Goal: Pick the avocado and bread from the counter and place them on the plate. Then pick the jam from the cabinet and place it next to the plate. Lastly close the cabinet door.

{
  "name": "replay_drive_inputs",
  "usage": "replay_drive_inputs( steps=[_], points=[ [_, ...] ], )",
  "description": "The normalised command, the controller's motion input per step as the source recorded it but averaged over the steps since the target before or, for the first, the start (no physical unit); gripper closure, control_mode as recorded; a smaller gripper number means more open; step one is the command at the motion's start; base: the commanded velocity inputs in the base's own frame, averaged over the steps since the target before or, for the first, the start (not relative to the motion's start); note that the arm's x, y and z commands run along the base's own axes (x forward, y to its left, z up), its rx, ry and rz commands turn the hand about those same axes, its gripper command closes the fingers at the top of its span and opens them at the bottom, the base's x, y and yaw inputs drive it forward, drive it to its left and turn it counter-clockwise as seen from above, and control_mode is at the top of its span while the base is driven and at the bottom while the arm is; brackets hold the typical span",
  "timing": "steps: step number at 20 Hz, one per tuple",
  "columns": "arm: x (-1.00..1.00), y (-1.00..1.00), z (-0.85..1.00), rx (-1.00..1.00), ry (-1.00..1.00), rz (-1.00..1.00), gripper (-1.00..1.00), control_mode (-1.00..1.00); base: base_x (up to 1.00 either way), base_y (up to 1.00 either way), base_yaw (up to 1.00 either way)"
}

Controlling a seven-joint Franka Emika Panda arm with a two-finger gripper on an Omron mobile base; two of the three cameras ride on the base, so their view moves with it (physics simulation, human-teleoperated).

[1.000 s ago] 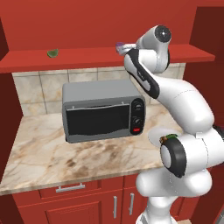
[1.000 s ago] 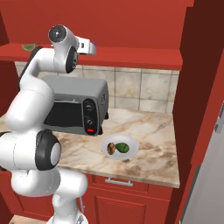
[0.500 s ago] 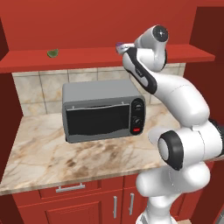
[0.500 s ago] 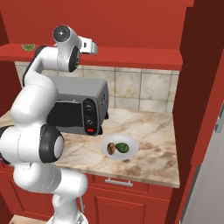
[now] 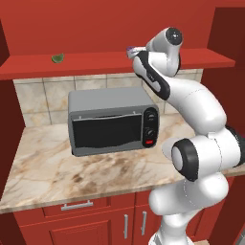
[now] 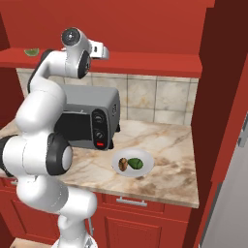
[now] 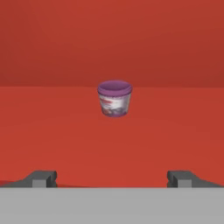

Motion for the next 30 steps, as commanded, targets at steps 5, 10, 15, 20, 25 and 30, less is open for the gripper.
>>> replay_drive_inputs(
  steps=[5, 10, 15, 20, 25, 30],
  points=[
    [0.12, 0.01, -0.03, 0.0, 0.0, 0.01, -1.0, -1.0, 0.0, 0.0, 0.0],
    [0.16, 0.0, -0.01, 0.0, 0.0, 0.0, -1.0, -1.0, 0.0, 0.0, 0.0],
    [0.19, 0.01, -0.03, 0.0, 0.0, 0.0, -1.0, -1.0, 0.0, 0.0, 0.0],
    [0.19, 0.02, -0.07, 0.0, 0.0, 0.0, -1.0, -1.0, 0.0, 0.0, 0.0],
    [0.19, 0.01, -0.06, 0.0, 0.0, 0.0, -1.0, -1.0, 0.0, 0.0, 0.0],
    [0.16, 0.0, -0.01, 0.0, 0.0, 0.01, -1.0, -1.0, 0.0, 0.0, 0.0]
  ],
)
